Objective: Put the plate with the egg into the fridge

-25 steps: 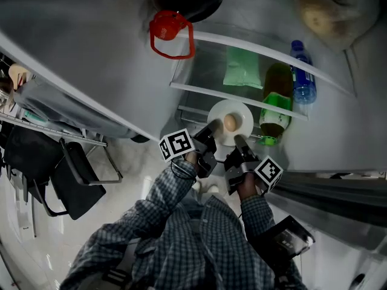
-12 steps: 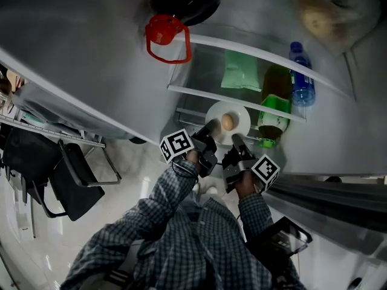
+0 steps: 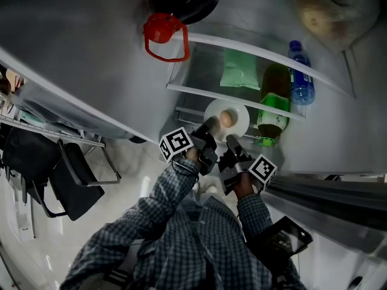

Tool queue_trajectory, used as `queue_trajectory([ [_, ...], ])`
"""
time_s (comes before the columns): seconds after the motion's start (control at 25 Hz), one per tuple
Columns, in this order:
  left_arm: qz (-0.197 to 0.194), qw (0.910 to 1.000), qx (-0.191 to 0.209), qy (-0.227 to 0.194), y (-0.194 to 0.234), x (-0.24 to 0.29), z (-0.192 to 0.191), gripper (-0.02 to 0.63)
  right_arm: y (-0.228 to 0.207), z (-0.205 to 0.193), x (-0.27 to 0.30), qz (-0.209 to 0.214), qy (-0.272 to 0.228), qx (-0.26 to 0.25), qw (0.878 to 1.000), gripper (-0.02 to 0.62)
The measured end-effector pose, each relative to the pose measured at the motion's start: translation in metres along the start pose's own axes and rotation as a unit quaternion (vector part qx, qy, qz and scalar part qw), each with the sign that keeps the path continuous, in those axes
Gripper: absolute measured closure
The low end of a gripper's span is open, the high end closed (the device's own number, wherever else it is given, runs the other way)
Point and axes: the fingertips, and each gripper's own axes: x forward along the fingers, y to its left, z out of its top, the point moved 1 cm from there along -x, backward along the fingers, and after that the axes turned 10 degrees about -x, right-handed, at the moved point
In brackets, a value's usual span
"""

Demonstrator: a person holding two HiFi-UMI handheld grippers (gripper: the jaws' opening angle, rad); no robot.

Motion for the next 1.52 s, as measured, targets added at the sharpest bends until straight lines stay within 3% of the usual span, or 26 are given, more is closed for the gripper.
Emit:
queue_trajectory([
  [0.92,0.012,0.9994,0.024,0.022,-0.005,0.002,-0.004,0.577,0.001,0.001,0.003,0.002,-0.028,0.041,0.999,0.577],
  [1.52,-0.011,0.9978,0.039,0.051,-0.007,0.001,-0.015,0.541,-0.003,0.017,-0.001,-0.007,-0.032,0.042,0.999,0.577],
])
